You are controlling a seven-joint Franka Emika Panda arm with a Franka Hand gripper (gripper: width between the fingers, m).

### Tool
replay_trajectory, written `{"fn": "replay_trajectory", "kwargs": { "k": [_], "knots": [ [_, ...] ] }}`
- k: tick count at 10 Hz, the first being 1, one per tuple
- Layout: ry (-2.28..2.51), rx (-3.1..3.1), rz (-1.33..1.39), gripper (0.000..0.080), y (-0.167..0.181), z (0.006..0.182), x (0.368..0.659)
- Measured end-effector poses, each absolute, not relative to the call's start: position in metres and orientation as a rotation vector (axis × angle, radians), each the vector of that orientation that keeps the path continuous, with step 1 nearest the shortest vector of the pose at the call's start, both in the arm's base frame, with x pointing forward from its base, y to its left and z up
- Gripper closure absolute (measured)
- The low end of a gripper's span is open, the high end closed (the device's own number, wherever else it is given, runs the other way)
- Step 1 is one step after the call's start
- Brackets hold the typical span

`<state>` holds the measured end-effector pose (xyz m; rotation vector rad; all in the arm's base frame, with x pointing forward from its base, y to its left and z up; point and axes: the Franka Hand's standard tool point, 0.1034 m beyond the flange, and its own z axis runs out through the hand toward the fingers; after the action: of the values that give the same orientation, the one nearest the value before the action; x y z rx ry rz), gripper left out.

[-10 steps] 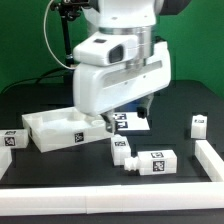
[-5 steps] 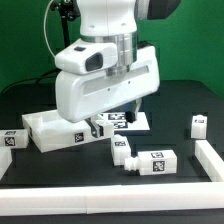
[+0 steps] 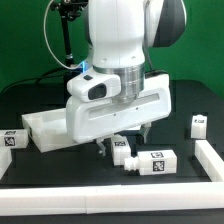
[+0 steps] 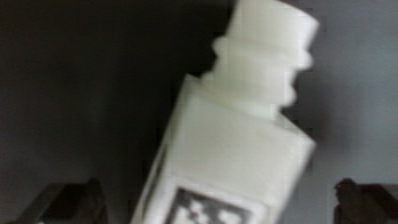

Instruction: Assemble one leg

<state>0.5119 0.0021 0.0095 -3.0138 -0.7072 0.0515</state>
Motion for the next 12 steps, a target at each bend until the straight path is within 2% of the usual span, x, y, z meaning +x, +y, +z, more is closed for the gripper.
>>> {"fn": "replay_trajectory", "kwargs": {
  "k": [1,2,3,4,5,7,10,11,12],
  "knots": [
    [-0.708,-3.013,0.053,0.0197,0.003,0.010,0.512],
    [-0.708,-3.013,0.054,0.0197,0.003,0.010,0.512],
    [-0.708,-3.013,0.054,0.0369,0.003,0.010,0.512],
    [-0.708,-3.012,0.054,0.0369,0.003,0.010,0.512],
    [-0.708,-3.012,0.055,0.0520,0.003,0.009,0.512],
    [-0.596,-3.036,0.077,0.0519,0.016,0.014,0.499],
    [-0.393,-3.069,0.124,0.0519,0.062,0.040,0.455],
    [-0.369,-3.076,0.120,0.0519,0.074,0.045,0.452],
    [-0.412,-3.069,0.123,0.0518,0.070,0.041,0.452]
  ]
}}
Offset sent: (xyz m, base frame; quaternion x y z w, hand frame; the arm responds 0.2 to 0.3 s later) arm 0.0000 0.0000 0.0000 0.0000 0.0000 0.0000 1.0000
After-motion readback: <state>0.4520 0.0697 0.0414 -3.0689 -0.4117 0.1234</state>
